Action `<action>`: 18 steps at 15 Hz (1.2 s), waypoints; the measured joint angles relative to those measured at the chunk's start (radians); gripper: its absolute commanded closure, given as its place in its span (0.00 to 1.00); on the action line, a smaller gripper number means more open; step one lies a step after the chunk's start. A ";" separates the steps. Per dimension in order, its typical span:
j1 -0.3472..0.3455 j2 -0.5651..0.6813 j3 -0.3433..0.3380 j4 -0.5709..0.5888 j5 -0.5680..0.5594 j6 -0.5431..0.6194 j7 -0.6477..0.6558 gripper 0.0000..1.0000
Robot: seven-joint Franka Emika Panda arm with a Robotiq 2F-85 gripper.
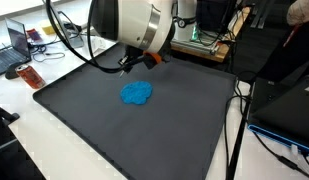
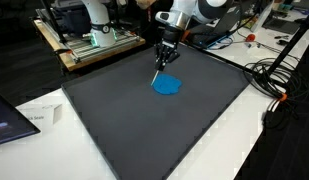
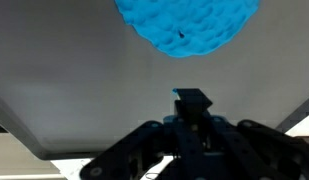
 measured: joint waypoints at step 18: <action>-0.481 -0.040 0.438 0.047 -0.004 0.000 -0.189 0.97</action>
